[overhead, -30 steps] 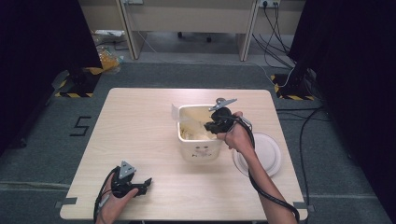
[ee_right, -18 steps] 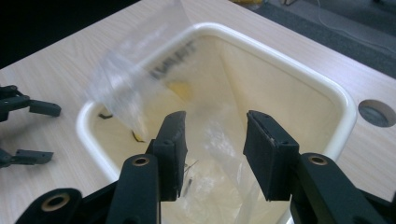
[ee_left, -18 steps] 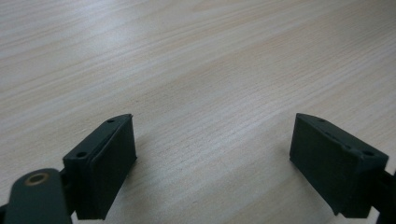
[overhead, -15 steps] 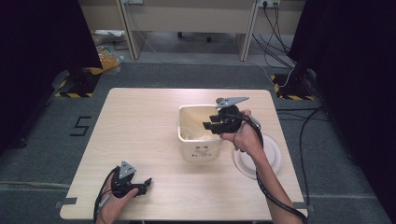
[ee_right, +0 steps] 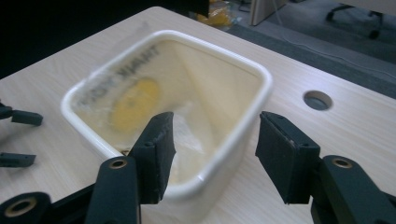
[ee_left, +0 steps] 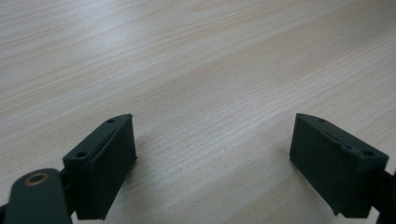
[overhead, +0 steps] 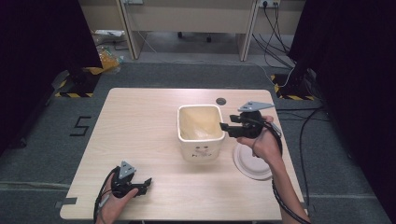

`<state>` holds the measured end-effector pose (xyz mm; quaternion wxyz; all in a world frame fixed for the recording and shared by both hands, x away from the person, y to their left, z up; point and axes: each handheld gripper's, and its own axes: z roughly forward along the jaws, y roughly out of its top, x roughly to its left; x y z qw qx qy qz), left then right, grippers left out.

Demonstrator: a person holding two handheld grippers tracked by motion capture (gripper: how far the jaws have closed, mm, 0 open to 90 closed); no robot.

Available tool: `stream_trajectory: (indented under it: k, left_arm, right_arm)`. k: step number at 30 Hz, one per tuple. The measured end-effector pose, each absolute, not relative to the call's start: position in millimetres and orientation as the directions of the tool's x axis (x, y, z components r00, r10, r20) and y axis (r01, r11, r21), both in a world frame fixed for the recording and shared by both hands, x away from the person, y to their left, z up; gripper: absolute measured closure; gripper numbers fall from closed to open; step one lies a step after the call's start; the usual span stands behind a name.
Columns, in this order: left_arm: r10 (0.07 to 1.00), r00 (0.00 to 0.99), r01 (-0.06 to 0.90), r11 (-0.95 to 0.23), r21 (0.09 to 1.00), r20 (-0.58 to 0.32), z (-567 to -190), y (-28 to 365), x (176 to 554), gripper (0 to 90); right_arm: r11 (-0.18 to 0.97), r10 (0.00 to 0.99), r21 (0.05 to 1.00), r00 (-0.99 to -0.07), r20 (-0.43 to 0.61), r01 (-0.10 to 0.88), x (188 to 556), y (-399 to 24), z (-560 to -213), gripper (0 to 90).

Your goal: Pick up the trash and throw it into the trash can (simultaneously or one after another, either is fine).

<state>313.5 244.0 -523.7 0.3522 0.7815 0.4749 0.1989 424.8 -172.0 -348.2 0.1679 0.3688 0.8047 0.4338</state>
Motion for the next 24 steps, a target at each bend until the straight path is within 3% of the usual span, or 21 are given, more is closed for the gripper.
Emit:
stream_trajectory:
  k: [13,24]
  left_arm:
    - [0.884,0.468,0.604,-0.301,0.738,-0.022,-524,244,313,13.3]
    - [0.884,0.467,0.604,-0.301,0.738,-0.023,-524,244,313,13.2]
  right_arm:
    - [0.187,0.861,0.827,-0.494,0.123,0.531,404,-265,-397,42.9]
    - [0.138,0.899,0.803,-0.413,0.144,0.58,397,-294,-424,41.6]
